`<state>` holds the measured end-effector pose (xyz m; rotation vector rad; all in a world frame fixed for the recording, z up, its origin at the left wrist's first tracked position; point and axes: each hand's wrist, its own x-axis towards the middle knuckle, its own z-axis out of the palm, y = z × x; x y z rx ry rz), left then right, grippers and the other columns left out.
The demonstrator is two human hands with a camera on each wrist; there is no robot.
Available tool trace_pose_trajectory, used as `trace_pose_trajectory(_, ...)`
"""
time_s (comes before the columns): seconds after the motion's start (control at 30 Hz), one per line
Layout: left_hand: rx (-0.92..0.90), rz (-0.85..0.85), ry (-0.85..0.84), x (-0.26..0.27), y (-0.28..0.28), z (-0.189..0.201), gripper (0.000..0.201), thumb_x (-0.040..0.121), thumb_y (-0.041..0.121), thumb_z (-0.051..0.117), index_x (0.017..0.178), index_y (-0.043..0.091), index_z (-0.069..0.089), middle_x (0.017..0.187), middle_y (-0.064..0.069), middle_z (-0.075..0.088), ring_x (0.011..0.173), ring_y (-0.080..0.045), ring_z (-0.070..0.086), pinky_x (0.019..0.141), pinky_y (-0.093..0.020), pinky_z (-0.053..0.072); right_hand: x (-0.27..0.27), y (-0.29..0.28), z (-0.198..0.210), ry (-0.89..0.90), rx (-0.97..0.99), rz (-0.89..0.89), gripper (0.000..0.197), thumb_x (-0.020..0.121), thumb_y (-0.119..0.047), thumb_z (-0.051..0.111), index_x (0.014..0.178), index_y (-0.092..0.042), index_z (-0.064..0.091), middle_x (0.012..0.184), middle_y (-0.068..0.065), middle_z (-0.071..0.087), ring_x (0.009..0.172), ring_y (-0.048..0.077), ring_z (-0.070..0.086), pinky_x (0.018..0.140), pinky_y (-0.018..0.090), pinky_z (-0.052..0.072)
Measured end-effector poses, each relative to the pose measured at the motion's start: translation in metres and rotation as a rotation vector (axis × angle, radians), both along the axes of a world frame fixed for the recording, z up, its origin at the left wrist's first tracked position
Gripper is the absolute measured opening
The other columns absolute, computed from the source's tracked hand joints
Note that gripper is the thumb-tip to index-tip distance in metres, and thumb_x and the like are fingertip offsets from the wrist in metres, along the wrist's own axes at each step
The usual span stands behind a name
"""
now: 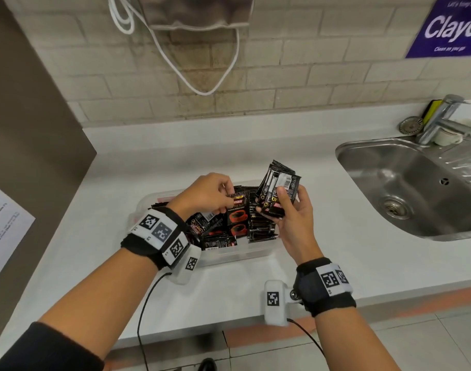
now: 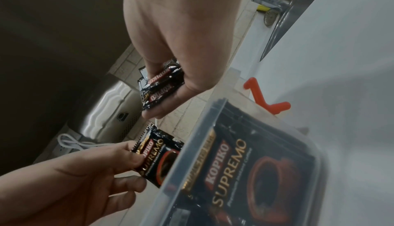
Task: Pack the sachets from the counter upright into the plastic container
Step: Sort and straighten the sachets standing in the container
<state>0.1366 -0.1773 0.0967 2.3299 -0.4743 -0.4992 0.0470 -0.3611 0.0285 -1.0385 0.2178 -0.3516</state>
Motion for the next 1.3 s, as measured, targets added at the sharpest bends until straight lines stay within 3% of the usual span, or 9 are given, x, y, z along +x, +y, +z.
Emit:
trace_pose_trajectory(0.1,0.103,-0.041,-0.036,-0.003,-0.004,-0.008,0.018,0.084,0.001,0.073,0.087,0.015,0.062,0.08,-0.007,0.073,0.071,-0.019,0.074,0.065,-0.027,0.06,-0.001,0.001,-0.004,0.009,-0.014,0.004,0.018,0.099,-0.017,0.061,0.117,-0.015,0.058,0.12,0.018,0.066,0.117,0.041,0.062,0.086,0.062,0.056)
trace_pose_trajectory(0.2,0.169,-0.052,-0.06,-0.005,-0.009,-0.013,0.019,0.084,-0.001,0.073,0.084,0.013,0.06,0.074,-0.004,0.071,0.059,-0.008,0.07,0.055,-0.016,0.051,-0.001,0.0,-0.006,0.006,-0.024,0.006,0.021,0.099,-0.018,0.062,0.12,-0.015,0.057,0.124,0.022,0.064,0.117,0.043,0.062,0.086,0.062,0.057)
trace_pose_trajectory(0.4,0.307,-0.114,-0.101,-0.011,-0.017,-0.023,0.017,0.085,-0.001,0.072,0.082,0.01,0.06,0.079,-0.007,0.069,0.071,-0.021,0.071,0.065,-0.025,0.056,0.002,0.001,-0.008,0.018,-0.073,-0.002,0.026,0.098,-0.022,0.065,0.121,-0.013,0.056,0.124,0.023,0.064,0.116,0.043,0.062,0.086,0.065,0.055)
trace_pose_trajectory(0.53,0.302,-0.067,-0.086,-0.008,-0.018,-0.021,0.018,0.087,0.0,0.074,0.084,0.01,0.058,0.091,-0.011,0.069,0.074,-0.025,0.074,0.074,-0.036,0.062,0.002,0.002,-0.007,0.007,-0.069,0.013,0.022,0.097,-0.022,0.065,0.118,-0.017,0.06,0.122,0.02,0.066,0.113,0.041,0.065,0.083,0.062,0.057)
trace_pose_trajectory(0.73,0.321,-0.06,-0.03,-0.009,-0.021,-0.018,0.016,0.086,0.0,0.074,0.09,0.006,0.06,0.094,-0.016,0.072,0.075,-0.026,0.075,0.073,-0.037,0.062,0.002,0.001,-0.007,0.004,-0.069,0.028,0.023,0.098,-0.021,0.065,0.12,-0.017,0.06,0.12,0.017,0.068,0.109,0.035,0.068,0.078,0.051,0.061)
trace_pose_trajectory(0.87,0.443,-0.114,-0.152,-0.011,-0.022,-0.017,0.027,0.084,0.005,0.077,0.102,0.001,0.058,0.1,-0.017,0.067,0.082,-0.03,0.069,0.076,-0.042,0.058,0.002,0.001,-0.007,-0.005,-0.073,0.036,0.021,0.098,-0.021,0.065,0.119,-0.019,0.061,0.118,0.014,0.07,0.107,0.032,0.069,0.076,0.047,0.061)
trace_pose_trajectory(1.03,0.456,-0.119,-0.215,-0.009,-0.02,-0.017,0.039,0.079,0.019,0.084,0.101,0.007,0.053,0.099,-0.011,0.06,0.083,-0.026,0.057,0.065,-0.032,0.044,0.002,0.001,-0.008,-0.002,-0.082,0.054,0.025,0.098,-0.023,0.065,0.122,-0.016,0.06,0.119,0.015,0.07,0.108,0.034,0.069,0.077,0.049,0.061)
trace_pose_trajectory(1.17,0.378,-0.078,-0.216,-0.005,-0.015,-0.012,0.031,0.084,0.027,0.079,0.095,0.016,0.052,0.091,-0.002,0.058,0.079,-0.021,0.057,0.065,-0.03,0.045,0.003,0.003,-0.006,0.026,-0.042,0.044,0.03,0.096,-0.021,0.066,0.121,-0.009,0.055,0.111,0.021,0.07,0.099,0.037,0.07,0.069,0.043,0.061)
trace_pose_trajectory(1.3,-0.082,-0.008,-0.06,0.001,-0.016,0.007,0.013,0.092,0.017,0.067,0.1,0.022,0.058,0.096,0.001,0.064,0.068,-0.01,0.068,0.06,-0.021,0.045,0.002,0.002,-0.002,0.028,-0.028,0.054,0.03,0.094,-0.02,0.066,0.119,-0.008,0.055,0.116,0.029,0.066,0.097,0.038,0.068,0.066,0.04,0.06)
